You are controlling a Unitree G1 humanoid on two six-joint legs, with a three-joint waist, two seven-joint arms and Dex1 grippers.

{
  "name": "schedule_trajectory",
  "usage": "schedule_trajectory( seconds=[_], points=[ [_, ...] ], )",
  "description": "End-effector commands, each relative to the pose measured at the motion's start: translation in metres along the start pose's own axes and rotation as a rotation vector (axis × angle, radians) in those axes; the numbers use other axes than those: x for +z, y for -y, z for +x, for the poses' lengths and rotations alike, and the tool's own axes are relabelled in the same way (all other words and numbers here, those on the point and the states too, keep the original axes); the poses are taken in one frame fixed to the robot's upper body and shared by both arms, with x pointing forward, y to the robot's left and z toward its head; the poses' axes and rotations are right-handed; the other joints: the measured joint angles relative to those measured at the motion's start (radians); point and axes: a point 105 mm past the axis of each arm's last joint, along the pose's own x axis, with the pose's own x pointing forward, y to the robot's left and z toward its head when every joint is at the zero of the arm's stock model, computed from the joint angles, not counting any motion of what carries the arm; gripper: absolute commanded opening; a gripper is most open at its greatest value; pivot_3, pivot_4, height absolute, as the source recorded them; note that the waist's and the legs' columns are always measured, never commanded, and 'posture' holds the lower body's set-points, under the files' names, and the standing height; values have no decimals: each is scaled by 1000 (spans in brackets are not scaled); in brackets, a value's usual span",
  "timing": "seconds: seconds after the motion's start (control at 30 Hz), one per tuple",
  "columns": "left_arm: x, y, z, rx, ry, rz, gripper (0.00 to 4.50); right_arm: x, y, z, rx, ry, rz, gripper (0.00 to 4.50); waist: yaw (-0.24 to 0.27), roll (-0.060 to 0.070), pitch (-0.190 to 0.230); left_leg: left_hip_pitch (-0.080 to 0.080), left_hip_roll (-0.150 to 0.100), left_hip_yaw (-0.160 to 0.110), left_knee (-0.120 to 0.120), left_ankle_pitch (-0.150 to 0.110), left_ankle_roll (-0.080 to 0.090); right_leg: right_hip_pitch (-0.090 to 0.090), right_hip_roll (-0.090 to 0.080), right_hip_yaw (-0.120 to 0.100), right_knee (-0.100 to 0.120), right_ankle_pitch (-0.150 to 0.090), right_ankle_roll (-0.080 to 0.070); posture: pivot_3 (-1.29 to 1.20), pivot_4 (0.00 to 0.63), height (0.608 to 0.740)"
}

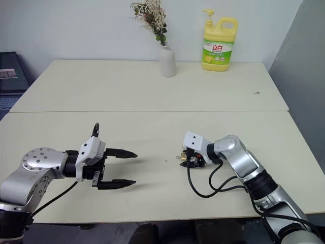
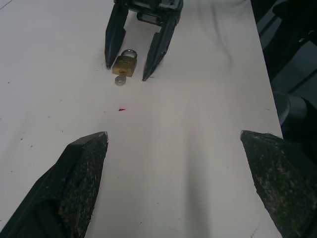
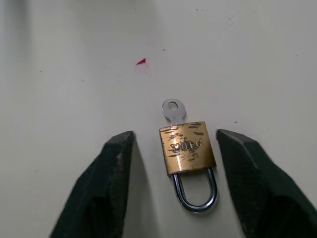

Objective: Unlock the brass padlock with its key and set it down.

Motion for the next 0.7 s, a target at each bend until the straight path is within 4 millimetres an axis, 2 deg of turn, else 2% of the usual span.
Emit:
schedule_trajectory(
  seconds=[0.03,0.07,0.2,0.43,0.57,0.7],
  points=[
    [4,-1,0,3,8,26,4500,-4,7,-5,-29,-34,-17,1293,0,0,0,0,0,0,0,0,0,0,0,0,0,0,0,0,150,740],
    [4,-1,0,4,8,26,4500,-4,8,-5,-30,-34,-20,964,1,0,0,0,0,0,0,0,0,0,0,0,0,0,0,0,150,740],
    [4,-1,0,8,13,22,4500,-2,8,-5,-34,-29,-27,937,1,0,0,0,0,0,0,0,0,0,0,0,0,0,0,0,150,740],
    [2,-9,-1,56,2,-25,4500,34,14,-25,-160,73,-236,937,2,0,0,0,0,0,0,0,0,0,0,0,0,0,0,0,150,740],
    [10,-13,-3,78,36,-44,4500,51,2,-39,-221,109,-377,937,4,0,0,-1,0,0,-1,0,0,-1,0,0,0,0,0,0,150,740],
    [14,-17,-4,92,50,-58,4500,59,-6,-48,-274,116,-477,937,5,0,0,-1,0,0,-1,0,0,-1,0,0,0,-1,0,0,150,740]
  ],
)
